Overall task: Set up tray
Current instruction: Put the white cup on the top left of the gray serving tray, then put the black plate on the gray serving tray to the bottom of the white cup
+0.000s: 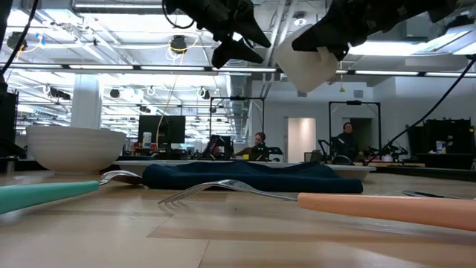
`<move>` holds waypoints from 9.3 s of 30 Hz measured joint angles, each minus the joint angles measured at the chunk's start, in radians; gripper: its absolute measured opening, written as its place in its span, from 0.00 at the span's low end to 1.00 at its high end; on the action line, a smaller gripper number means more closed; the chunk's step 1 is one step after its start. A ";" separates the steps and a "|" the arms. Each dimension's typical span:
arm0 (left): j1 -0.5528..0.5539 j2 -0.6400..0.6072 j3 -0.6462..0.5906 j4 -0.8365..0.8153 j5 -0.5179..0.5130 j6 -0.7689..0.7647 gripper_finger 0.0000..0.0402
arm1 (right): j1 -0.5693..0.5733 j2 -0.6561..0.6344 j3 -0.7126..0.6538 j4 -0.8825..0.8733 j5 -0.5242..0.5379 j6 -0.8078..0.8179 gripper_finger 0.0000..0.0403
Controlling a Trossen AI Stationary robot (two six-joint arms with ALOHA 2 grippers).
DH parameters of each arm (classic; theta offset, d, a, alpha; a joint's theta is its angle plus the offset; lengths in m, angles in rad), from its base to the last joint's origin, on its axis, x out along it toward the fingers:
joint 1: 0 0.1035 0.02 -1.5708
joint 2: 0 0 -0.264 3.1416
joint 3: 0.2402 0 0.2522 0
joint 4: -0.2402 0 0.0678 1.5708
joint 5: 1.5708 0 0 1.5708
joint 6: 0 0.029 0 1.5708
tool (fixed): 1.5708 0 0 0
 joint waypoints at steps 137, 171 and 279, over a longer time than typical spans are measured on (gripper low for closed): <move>0.561 0.345 0.241 -0.733 -0.254 0.330 0.04 | -0.138 0.001 0.000 -0.062 0.131 0.029 0.33; 0.554 0.345 0.241 -0.768 -0.429 0.341 0.16 | -0.138 0.001 -0.001 -0.062 0.100 0.027 0.33; 0.758 -0.163 -0.069 -0.833 -0.316 0.182 0.10 | -0.148 0.243 -0.001 0.167 0.079 -0.034 0.33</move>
